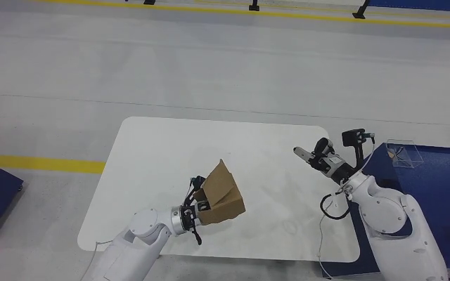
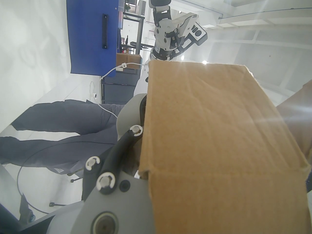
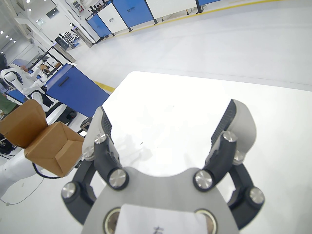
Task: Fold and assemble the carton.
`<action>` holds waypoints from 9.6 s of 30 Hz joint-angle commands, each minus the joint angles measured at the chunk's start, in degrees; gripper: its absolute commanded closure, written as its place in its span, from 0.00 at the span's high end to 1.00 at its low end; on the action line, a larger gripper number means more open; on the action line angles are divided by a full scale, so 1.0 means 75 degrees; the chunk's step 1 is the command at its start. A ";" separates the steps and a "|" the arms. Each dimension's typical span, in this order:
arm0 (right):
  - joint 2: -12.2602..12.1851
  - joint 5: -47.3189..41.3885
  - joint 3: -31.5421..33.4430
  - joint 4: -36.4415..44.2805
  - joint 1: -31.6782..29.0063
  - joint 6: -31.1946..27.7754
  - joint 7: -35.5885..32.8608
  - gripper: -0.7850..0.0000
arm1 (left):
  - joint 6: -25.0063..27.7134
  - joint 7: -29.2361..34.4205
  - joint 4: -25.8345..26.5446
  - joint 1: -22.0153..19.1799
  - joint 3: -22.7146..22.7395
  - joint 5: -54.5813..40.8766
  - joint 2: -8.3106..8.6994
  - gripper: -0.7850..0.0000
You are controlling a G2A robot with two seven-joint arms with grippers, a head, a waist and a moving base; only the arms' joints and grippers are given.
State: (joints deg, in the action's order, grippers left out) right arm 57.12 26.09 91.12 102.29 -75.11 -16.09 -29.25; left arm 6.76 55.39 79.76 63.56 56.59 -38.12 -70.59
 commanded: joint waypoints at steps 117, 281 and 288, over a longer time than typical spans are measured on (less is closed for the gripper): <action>0.0000 0.0001 0.0000 0.0000 0.0000 0.0000 0.0000 1.00 | -0.3432 -0.8763 0.4719 0.2455 -0.0109 -0.2076 -0.1004 1.00; 0.0918 0.5147 -0.3433 -0.2911 0.0349 -0.1956 0.2744 1.00 | -0.8537 -1.3567 0.4999 0.2514 0.0103 0.2405 -0.2575 1.00; 0.1182 0.5422 -0.4254 -0.3815 0.1151 -0.1571 0.2806 1.00 | -0.8537 -1.3567 0.4999 0.2514 0.0103 0.2405 -0.2575 1.00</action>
State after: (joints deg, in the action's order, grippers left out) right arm 65.78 66.76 59.74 74.48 -67.10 -28.21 -8.47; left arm -57.27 -46.36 117.24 82.42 57.36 -20.08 -89.90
